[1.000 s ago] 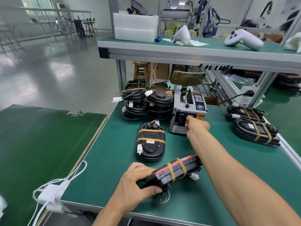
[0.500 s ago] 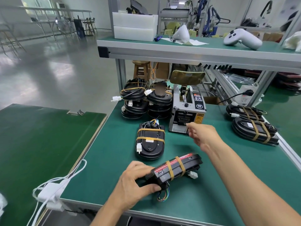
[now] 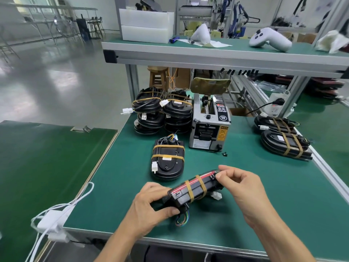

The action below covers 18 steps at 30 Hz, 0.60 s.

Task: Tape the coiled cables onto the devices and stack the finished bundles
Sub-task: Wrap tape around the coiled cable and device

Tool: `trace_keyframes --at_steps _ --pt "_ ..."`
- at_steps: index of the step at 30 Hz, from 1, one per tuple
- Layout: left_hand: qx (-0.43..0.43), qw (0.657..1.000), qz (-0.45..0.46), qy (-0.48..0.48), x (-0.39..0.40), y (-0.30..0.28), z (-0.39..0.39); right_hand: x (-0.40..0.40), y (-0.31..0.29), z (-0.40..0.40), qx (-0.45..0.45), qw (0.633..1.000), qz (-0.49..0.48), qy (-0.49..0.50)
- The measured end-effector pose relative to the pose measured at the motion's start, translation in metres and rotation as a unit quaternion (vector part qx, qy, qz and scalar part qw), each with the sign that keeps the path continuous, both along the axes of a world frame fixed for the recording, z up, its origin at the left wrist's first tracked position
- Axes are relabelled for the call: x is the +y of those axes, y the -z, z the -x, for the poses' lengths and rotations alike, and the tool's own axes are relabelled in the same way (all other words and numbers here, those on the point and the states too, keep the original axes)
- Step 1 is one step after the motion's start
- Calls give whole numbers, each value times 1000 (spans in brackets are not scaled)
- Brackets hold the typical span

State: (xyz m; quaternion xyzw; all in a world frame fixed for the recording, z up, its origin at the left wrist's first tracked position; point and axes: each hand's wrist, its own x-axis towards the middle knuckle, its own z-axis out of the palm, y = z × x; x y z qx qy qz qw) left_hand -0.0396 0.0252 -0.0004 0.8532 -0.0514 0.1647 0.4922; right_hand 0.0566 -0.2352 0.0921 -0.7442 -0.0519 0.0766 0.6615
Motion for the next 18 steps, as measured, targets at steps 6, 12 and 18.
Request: trace_keyframes --at_steps 6,12,18 --pt "-3 1000 -3 2 0 0 0 3 11 0 -2 999 -33 30" --pt "-10 1000 -6 3 -1 -2 0 7 18 2 -8 998 -45 46" --pt "-9 1000 -8 4 0 0 -1 9 20 5 -27 997 -19 63"
